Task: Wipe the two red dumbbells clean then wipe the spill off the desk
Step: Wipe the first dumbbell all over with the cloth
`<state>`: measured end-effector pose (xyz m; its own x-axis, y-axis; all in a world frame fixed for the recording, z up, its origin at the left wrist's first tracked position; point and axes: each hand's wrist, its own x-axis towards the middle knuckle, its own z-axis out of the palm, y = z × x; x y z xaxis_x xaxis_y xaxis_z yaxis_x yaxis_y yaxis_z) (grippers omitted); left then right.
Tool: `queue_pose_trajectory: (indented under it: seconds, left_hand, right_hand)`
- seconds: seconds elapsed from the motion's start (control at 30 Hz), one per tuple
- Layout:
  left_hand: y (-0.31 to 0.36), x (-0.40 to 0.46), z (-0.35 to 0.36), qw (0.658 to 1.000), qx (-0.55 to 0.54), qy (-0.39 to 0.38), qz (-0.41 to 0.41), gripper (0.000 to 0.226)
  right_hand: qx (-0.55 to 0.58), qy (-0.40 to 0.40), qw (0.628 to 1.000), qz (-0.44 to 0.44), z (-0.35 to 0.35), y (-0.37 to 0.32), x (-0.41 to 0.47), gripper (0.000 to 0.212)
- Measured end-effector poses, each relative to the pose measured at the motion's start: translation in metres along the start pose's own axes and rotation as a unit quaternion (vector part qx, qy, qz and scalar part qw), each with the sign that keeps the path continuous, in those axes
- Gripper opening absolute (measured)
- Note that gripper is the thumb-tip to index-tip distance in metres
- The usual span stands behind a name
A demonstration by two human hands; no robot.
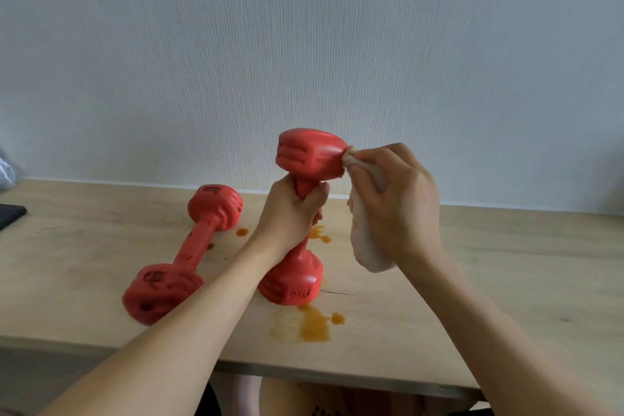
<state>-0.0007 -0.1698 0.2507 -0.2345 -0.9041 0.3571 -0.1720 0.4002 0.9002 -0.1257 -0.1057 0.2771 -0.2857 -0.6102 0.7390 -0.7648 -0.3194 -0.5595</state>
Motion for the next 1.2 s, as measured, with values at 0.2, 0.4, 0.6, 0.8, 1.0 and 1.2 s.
queue_pose_trajectory:
  seconds: [0.2,0.4,0.6,0.8,1.0,1.2]
  left_hand:
    - [0.000,-0.004,0.000,0.999,-0.010,-0.038,0.023,0.026]
    - [-0.002,-0.005,-0.002,0.998,-0.030,-0.058,0.025,0.026]
    - [-0.004,0.000,-0.007,0.999,-0.043,-0.028,-0.008,0.027]
    - [-0.001,-0.001,-0.003,0.998,-0.031,-0.046,-0.015,0.024]
    - [-0.003,0.003,-0.004,0.998,-0.033,0.038,-0.035,0.025]
    - [0.003,-0.002,0.002,0.999,-0.002,0.026,-0.018,0.027]
  right_hand:
    - [0.074,-0.051,0.990,0.108,-0.001,0.016,0.008,0.012]
    - [0.106,-0.097,0.981,0.129,0.003,0.019,0.014,0.018]
    - [0.084,-0.074,0.990,0.089,-0.005,0.004,0.009,0.011]
    - [0.082,-0.068,0.986,0.125,0.002,0.011,0.014,0.016]
    - [0.012,-0.048,0.999,0.006,0.005,-0.011,-0.001,0.011]
    - [-0.052,-0.059,0.996,0.034,0.000,-0.003,0.004,0.017]
